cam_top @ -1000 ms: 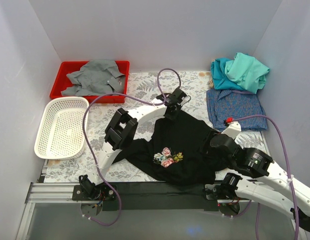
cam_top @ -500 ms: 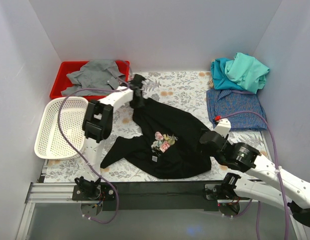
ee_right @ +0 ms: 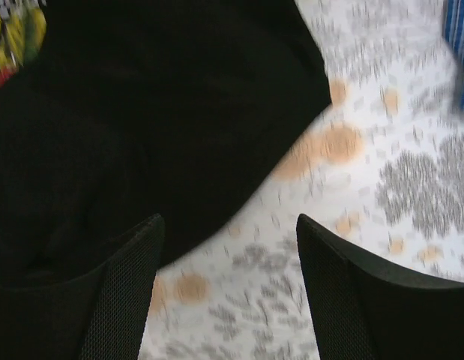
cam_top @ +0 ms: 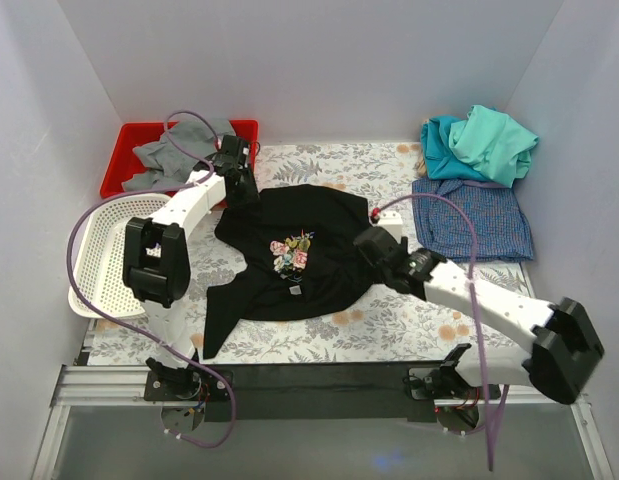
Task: Fold and stack the t-shirts
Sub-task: Flatten the tshirt out
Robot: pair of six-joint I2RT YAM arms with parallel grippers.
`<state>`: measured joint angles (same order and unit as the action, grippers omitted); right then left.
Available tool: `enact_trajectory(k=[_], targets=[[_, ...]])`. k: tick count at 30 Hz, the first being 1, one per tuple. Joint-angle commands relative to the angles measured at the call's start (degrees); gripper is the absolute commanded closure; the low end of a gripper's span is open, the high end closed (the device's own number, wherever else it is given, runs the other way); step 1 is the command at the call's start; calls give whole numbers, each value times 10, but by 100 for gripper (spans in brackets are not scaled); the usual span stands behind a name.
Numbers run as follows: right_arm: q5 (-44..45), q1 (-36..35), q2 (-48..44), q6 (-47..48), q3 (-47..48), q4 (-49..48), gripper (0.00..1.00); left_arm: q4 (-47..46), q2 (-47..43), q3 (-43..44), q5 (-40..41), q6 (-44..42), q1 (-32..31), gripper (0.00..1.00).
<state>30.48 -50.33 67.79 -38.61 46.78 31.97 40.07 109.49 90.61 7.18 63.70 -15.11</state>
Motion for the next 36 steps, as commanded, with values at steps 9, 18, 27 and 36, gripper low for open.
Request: enact_trajectory(k=[9, 18, 27, 36], targets=[[-89, 81, 377, 189, 349, -194, 24, -8, -98, -11, -16, -9, -45, 61], [-30, 69, 519, 188, 557, -82, 25, -1, -97, 4, -1, -21, -45, 60], [91, 36, 580, 187, 621, 20, 26, -9, -92, 1, -2, -12, -45, 60], [114, 30, 577, 162, 587, 33, 34, -11, -98, -11, 9, 1, -45, 42]])
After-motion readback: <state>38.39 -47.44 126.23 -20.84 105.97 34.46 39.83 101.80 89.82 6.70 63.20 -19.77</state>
